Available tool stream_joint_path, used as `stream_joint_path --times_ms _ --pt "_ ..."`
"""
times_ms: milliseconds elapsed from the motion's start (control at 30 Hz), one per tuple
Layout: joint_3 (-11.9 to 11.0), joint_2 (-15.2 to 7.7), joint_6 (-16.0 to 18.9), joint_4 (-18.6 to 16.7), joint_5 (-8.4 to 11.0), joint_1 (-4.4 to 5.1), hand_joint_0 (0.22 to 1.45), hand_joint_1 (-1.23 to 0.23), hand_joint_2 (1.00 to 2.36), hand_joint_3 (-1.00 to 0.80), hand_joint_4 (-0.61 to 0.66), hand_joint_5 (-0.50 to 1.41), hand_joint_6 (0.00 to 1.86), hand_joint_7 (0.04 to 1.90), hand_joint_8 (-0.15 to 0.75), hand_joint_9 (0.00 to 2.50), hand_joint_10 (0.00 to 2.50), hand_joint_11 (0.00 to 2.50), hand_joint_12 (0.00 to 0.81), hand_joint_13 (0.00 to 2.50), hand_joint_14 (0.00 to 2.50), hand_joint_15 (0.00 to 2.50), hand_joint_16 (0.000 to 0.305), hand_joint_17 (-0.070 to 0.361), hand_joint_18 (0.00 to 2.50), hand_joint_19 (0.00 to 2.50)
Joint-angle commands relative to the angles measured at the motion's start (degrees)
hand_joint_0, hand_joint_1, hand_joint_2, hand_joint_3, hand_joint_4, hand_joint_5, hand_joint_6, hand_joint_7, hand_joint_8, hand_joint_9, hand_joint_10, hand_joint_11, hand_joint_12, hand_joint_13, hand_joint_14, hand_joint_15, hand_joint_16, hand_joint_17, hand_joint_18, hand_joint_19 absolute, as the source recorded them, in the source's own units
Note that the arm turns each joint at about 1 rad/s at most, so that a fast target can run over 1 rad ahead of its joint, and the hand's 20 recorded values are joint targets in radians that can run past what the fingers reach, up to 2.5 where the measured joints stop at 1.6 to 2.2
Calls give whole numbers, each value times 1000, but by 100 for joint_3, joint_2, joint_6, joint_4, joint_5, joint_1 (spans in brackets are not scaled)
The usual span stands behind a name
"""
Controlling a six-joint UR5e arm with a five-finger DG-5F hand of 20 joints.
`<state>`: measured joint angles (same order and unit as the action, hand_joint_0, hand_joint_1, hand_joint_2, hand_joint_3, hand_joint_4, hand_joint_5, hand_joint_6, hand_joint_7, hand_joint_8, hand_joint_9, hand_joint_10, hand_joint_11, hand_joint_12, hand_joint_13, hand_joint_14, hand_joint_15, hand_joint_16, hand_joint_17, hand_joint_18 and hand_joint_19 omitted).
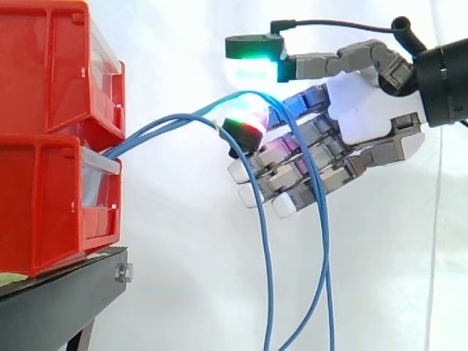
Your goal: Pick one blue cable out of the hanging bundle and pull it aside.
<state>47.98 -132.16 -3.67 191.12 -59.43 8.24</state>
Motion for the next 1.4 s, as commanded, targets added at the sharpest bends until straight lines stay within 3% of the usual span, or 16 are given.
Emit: stream_joint_path --times_ms 0,533,800,900,1033,1167,1300,1367 --pt "-35 -2 -29 -13 10 2 582 -671 1011 -98 129 -177 831 1321 313 851 14 508 459 712 18 483 66 149 625 542" --pt "1 -2 -20 -4 28 64 707 -870 1016 -289 -22 -201 863 1308 242 761 16 538 389 662 19 477 55 124 539 528" --pt "1 -2 68 4 10 90 810 -879 1010 -382 -117 -190 890 1587 223 842 18 534 370 696 19 473 51 116 548 542" --pt "1 7 164 4 10 81 808 -889 1013 -347 -219 -179 895 1613 197 885 18 531 357 702 20 486 50 113 540 554" --pt "1 -2 288 22 19 90 782 -905 1023 -223 -233 -159 889 1660 171 947 16 543 352 721 20 494 48 109 539 569" --pt "1 -2 375 92 -8 90 754 -941 1021 -182 -252 -142 881 1640 160 980 16 521 349 732 20 496 48 107 554 552" --pt "1 -2 419 119 -69 81 717 -929 1013 -352 -269 -139 885 1425 163 969 16 504 355 728 21 471 47 107 570 523" --pt "1 -2 437 119 -78 90 702 -928 1009 -404 -252 -134 871 1402 158 955 15 482 353 720 19 463 47 106 563 516"
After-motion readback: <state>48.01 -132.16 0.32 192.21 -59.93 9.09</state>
